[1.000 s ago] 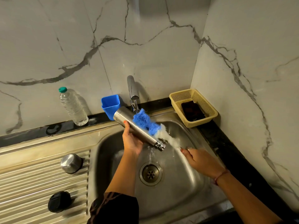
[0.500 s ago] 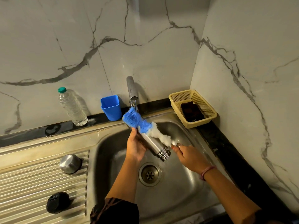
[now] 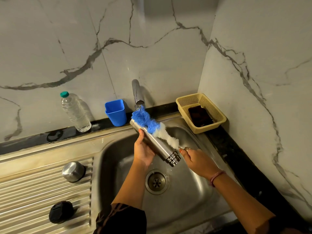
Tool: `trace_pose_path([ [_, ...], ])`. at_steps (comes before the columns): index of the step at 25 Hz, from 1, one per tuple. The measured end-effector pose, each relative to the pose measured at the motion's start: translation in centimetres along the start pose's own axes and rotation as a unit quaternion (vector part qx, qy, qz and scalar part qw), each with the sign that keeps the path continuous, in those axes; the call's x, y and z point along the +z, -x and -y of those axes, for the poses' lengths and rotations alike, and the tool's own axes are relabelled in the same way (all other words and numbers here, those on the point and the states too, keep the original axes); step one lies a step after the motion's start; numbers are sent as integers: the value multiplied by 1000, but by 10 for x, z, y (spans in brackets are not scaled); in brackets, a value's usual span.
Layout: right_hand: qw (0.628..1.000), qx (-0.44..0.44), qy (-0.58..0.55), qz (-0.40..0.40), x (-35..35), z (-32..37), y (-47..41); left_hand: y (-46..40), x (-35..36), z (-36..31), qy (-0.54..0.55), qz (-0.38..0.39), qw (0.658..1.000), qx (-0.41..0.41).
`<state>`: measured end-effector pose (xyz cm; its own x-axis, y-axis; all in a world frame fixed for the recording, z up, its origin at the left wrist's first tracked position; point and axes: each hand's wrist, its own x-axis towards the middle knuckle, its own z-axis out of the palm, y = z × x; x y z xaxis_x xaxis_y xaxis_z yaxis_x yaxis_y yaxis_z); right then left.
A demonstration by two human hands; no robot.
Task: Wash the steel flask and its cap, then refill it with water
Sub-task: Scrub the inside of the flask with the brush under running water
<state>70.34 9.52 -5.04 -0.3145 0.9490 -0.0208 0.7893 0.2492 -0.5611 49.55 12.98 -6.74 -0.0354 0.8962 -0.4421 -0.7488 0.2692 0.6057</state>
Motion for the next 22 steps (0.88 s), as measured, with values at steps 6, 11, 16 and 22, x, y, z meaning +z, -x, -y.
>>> trace_pose_path([
  [6, 998, 64, -8, 24, 0, -33, 36, -11, 0, -22, 62, -25, 996, 53],
  [11, 996, 79, -12, 46, -10, -57, 52, -13, -1, -42, 98, -68, 987, 112],
  [16, 999, 27, 7, 34, -12, -46, 43, -11, 1, -37, 92, -64, 990, 88],
  [22, 1000, -4, -10, -24, -1, -12, 6, -1, 4, -11, 14, -14, 998, 58],
])
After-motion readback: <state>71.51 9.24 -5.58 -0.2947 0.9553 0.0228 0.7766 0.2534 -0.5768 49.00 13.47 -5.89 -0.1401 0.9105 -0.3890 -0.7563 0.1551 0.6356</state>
